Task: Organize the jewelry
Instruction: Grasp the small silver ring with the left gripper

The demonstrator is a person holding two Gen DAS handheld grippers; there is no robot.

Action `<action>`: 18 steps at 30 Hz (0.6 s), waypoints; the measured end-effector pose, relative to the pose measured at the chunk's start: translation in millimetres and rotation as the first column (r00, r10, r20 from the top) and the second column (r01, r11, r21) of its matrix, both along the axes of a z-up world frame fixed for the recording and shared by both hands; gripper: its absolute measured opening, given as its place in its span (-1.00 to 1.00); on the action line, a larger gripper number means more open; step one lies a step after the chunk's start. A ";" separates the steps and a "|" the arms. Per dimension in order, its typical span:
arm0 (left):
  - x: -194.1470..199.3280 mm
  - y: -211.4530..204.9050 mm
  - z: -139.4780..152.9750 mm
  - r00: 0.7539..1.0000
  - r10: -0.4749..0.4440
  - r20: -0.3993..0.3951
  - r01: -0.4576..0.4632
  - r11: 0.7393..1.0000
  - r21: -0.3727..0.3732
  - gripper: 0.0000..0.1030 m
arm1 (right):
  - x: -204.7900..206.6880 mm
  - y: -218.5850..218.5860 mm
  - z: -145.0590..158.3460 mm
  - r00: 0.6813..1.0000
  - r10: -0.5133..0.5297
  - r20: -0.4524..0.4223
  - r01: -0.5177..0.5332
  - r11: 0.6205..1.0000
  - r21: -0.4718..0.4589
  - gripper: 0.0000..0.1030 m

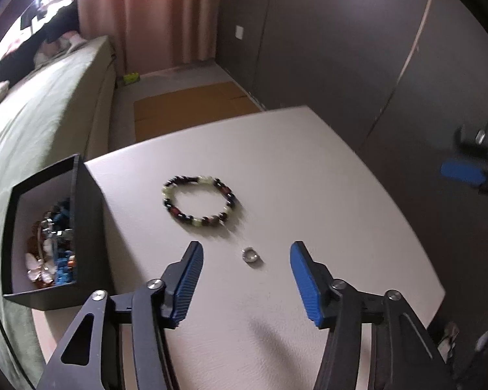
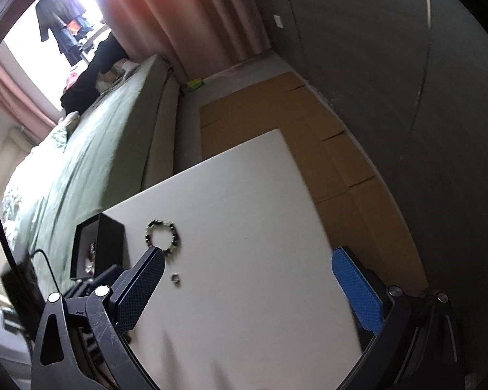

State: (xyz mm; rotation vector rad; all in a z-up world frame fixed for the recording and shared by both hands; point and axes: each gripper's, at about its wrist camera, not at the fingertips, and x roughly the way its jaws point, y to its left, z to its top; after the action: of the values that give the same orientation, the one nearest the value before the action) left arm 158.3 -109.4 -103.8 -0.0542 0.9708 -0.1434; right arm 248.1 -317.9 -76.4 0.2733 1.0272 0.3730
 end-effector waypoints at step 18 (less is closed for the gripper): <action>16.5 -13.1 -30.5 1.000 -0.011 -0.020 0.013 0.997 0.082 -0.75 | 5.5 -17.0 -10.4 0.999 -0.032 -0.039 0.033 0.999 0.024 1.00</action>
State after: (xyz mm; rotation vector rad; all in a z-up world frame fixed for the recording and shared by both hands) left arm 174.9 -122.5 -134.3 0.0255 0.9952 -0.1139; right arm 253.6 -335.0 -86.9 0.3203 1.0551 0.3525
